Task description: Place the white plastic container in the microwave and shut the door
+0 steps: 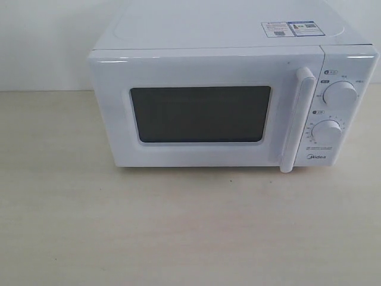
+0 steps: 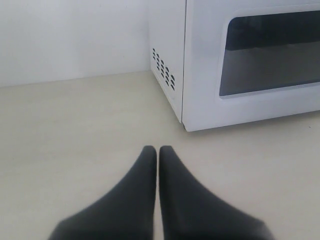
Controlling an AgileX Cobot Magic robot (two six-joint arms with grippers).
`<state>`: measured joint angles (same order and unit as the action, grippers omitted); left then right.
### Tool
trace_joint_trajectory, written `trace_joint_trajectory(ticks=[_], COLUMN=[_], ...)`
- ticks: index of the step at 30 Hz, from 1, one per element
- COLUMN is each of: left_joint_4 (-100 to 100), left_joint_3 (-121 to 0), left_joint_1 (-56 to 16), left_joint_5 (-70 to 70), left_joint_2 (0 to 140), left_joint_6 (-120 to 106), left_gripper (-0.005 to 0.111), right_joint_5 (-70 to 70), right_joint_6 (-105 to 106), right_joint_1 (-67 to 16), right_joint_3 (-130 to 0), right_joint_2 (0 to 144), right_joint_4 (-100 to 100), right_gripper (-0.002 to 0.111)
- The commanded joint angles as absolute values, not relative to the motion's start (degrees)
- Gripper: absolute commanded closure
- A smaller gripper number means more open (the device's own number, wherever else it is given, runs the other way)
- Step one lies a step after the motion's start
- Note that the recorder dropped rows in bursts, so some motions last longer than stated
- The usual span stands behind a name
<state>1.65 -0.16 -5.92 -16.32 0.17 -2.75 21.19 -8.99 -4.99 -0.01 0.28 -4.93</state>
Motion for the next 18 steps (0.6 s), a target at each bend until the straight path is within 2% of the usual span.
trace_joint_trajectory(ticks=[1, 12, 18], left_joint_4=[2.0, 2.0, 2.0], left_joint_3=[0.0, 0.0, 0.0], left_joint_1=[-5.8, -5.8, -5.8], left_joint_5=[-16.0, -16.0, -16.1], left_joint_2=[0.0, 0.0, 0.0], left_joint_6=[-3.0, -3.0, -3.0], left_gripper=[0.103, 0.103, 0.103], right_joint_5=[21.2, 21.2, 21.3], right_joint_6=[-8.9, -9.2, -9.8], right_joint_1=[-1.8, 6.0, 6.3], right_joint_3=[0.0, 0.0, 0.0], right_joint_2=[0.0, 0.0, 0.0], right_joint_4=[-5.4, -5.4, -5.2], right_gripper=[0.109, 0.109, 0.109])
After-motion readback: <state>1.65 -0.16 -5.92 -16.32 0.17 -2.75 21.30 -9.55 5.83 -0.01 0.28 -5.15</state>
